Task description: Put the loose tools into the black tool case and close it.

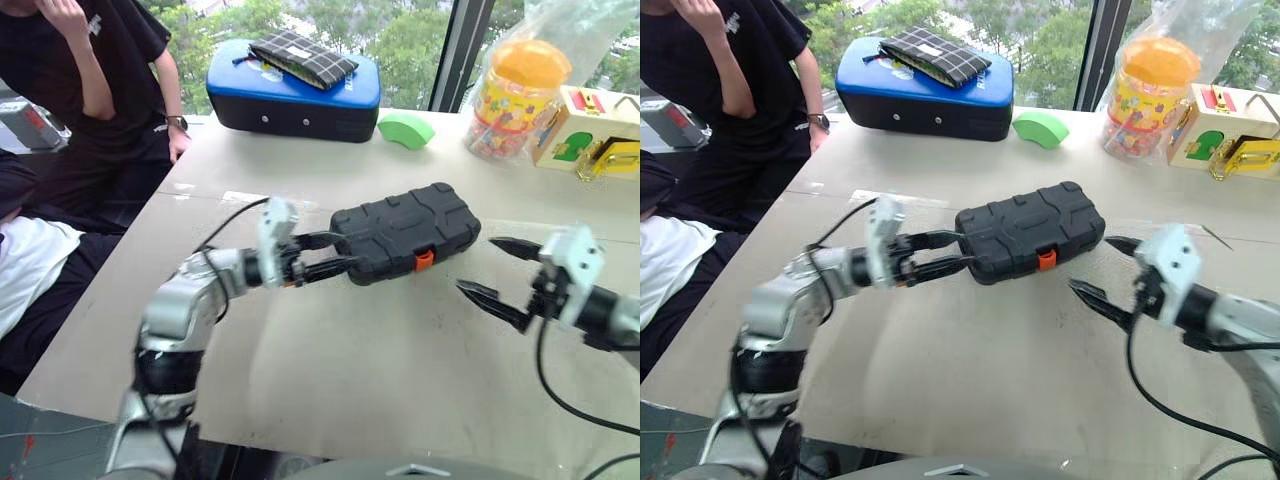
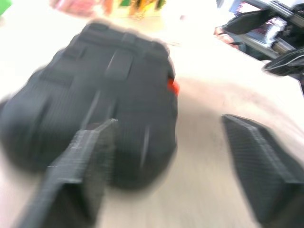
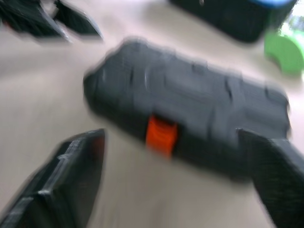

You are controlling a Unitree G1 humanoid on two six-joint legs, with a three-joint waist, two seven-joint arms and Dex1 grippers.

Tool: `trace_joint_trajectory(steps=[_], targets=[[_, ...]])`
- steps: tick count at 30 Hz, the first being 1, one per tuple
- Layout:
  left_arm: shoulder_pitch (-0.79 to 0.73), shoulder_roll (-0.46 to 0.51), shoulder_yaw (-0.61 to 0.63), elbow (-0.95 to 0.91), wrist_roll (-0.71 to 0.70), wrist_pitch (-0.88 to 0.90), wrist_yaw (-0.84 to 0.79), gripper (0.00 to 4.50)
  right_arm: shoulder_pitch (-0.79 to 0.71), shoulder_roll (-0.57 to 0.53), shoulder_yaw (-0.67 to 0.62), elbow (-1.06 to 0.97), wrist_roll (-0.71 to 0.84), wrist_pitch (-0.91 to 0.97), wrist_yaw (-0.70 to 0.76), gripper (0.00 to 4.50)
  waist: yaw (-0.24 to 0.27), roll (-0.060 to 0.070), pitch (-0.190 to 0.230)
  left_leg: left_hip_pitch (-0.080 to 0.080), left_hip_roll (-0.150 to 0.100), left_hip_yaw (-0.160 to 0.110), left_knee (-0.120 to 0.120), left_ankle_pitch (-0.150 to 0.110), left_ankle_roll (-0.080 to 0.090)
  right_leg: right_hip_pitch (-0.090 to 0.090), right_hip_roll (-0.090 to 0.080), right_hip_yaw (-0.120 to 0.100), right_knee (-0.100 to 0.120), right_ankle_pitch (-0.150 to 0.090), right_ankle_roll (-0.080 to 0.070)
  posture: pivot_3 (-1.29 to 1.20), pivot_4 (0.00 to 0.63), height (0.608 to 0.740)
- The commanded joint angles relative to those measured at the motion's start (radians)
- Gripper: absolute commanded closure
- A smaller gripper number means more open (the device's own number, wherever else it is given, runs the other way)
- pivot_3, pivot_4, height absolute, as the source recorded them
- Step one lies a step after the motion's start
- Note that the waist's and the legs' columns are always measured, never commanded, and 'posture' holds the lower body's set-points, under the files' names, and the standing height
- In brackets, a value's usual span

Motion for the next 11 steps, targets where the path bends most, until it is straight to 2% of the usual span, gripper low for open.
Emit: trace_joint_trajectory(steps=[1, 3, 5, 7, 11], targets=[[0.118, 0.076, 0.076, -0.111, -0.027, -0.044, -0.033, 0.09, 0.161, 0.037, -0.194, -0.029, 0.039, -0.114, 0.144, 0.0, 0.0, 0.0, 0.002, 0.001, 0.0, 0.0, 0.001, 0.0, 0.0, 0.001, 0.0, 0.0, 0.0, 0.0, 0.0, 0.0, 0.15, 0.74], [0.217, 0.129, 0.115, -0.135, -0.015, -0.078, -0.058, 0.09, 0.288, 0.088, -0.286, -0.032, 0.024, -0.189, 0.207, 0.0, 0.0, 0.0, 0.002, 0.001, 0.0, 0.0, 0.0, 0.0, -0.001, 0.001, -0.001, 0.0, 0.0, 0.0, 0.0, 0.0, 0.15, 0.74], [0.28, 0.173, 0.134, -0.153, -0.012, -0.113, -0.077, 0.09, 0.375, 0.12, -0.333, -0.026, 0.015, -0.237, 0.233, 0.0, -0.001, 0.0, 0.009, 0.008, 0.0, 0.0, -0.003, 0.0, -0.001, 0.008, -0.002, -0.001, -0.003, -0.001, 0.0, 0.0, 0.15, 0.74], [0.314, 0.196, 0.149, -0.154, -0.022, -0.127, -0.079, 0.09, 0.425, 0.14, -0.358, -0.013, 0.003, -0.283, 0.246, 0.0, -0.002, 0.001, 0.015, 0.016, 0.0, 0.001, -0.005, 0.0, -0.001, 0.015, -0.006, -0.002, -0.004, -0.003, -0.004, 0.0, 0.15, 0.74], [0.321, 0.209, 0.161, -0.134, -0.064, -0.112, -0.082, 0.09, 0.455, 0.162, -0.345, 0.019, -0.021, -0.339, 0.244, 0.0, -0.003, -0.001, 0.015, 0.016, -0.001, 0.006, -0.005, 0.0, -0.001, 0.016, -0.012, -0.001, -0.004, -0.004, -0.005, 0.0, 0.15, 0.74]])
